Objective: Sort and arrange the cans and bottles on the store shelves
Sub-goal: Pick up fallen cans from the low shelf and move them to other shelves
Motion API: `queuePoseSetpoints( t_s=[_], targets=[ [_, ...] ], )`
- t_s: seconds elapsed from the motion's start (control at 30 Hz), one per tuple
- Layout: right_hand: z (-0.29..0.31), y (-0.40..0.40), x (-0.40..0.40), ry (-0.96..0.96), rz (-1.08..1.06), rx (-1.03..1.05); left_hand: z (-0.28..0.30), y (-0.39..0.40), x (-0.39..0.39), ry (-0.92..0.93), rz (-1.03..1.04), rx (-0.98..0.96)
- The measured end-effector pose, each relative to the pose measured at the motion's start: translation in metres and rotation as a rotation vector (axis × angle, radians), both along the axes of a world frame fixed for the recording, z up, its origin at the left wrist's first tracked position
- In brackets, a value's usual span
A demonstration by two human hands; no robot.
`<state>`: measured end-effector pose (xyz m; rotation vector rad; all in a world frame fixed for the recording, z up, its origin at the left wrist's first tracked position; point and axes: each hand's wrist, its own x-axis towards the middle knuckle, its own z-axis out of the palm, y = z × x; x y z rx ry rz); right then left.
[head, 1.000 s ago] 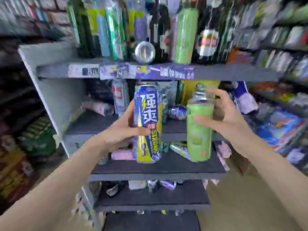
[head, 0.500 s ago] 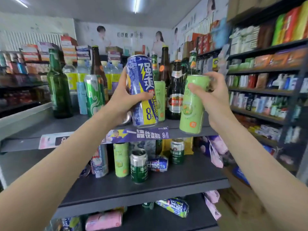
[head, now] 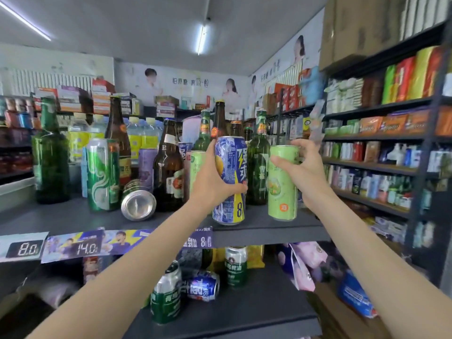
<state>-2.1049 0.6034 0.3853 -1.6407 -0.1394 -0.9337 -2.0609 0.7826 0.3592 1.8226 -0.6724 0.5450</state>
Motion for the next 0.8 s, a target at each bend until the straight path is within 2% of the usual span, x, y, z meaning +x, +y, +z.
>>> queuePoseSetpoints(
  t_s=[0.17, 0.3, 0.47, 0.53, 0.8],
  targets=[
    [-0.007, -0.021, 0.021, 0.040, 0.057, -0.039, -0.009, -0.023, 0.012, -0.039, 0.148, 0.052],
    [-0.015, -0.025, 0.037, 0.056, 0.109, -0.060, -0.008, -0.023, 0.014, -0.001, 0.162, 0.056],
    [-0.018, -0.019, 0.052, 0.016, 0.176, -0.096, 0.002, -0.020, 0.004, -0.017, 0.447, 0.456],
    [-0.020, -0.016, 0.056, -0.010, 0.174, -0.150, 0.002, -0.021, 0.002, -0.032, 0.575, 0.539],
    [-0.023, -0.030, 0.053, 0.130, 0.349, -0.365, -0.021, -0.022, -0.002, -0.242, 0.777, 0.512]
  ],
)
